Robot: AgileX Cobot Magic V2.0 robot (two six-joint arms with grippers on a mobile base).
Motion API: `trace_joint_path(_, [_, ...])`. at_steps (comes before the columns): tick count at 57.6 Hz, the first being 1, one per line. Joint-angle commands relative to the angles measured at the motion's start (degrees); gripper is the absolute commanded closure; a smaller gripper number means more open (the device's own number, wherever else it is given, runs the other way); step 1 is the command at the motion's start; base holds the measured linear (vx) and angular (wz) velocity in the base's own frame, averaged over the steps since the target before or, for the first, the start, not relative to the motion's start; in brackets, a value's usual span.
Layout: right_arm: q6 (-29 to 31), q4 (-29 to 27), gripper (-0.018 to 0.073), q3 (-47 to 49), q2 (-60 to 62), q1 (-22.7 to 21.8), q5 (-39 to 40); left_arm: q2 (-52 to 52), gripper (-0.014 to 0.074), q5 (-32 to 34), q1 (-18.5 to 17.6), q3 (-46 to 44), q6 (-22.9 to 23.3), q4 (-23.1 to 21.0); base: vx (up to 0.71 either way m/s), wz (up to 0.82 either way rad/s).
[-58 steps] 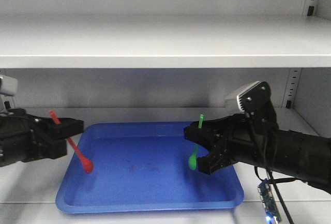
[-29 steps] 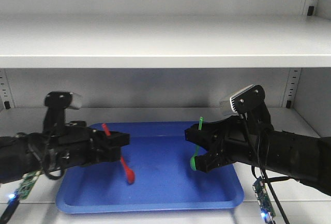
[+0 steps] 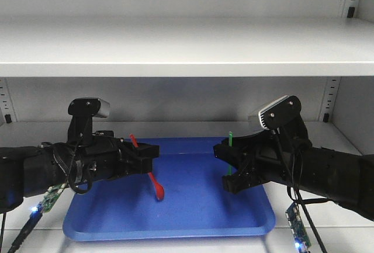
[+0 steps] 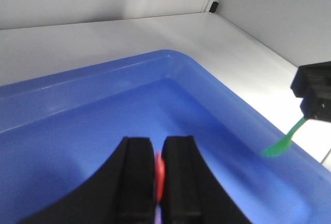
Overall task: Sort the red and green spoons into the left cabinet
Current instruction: 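Lower both spoons over the blue tray and open both grippers, then raise both open grippers away from the spoons in the tray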
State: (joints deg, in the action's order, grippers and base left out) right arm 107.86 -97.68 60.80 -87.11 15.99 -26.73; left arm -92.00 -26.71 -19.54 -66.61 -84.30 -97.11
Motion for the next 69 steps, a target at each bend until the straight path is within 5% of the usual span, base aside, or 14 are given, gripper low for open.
trace_joint_path(1, [0.7,-4.3,0.0204,2.1,2.0,-0.1,-2.0,2.3,0.0242,-0.9,-0.4,-2.2,0.5,-3.7,0.0,0.0])
trace_joint_path(15, [0.7,-4.3,-0.0087,2.1,2.0,-0.1,-0.2,2.4,0.0004,8.9,-0.3,-2.2,0.0,-0.8,0.0,0.0])
trace_joint_path(34, [0.7,-4.3,-0.0048,2.1,2.0,-0.1,-0.7,5.1,0.0038,10.9,-0.3,-2.2,-2.5,15.2,0.0,0.0])
trace_joint_path(52, [-0.9,-3.1,0.0132,1.6,3.1,-0.1,-1.3,8.9,0.0159,5.7,-0.3,-2.2,1.8,19.3,0.0,0.0])
trace_joint_path(66, [-17.1,12.3,0.0543,1.6,5.2,-0.1,-1.5,9.2,0.054,-1.9,-0.3,-1.9,18.9,36.0,0.0,0.0])
trace_joint_path(69, [-20.8,16.8,0.0573,1.6,5.6,-0.1,-2.2,9.4,0.0606,-3.3,-0.3,-1.9,22.0,39.1,0.0,0.0])
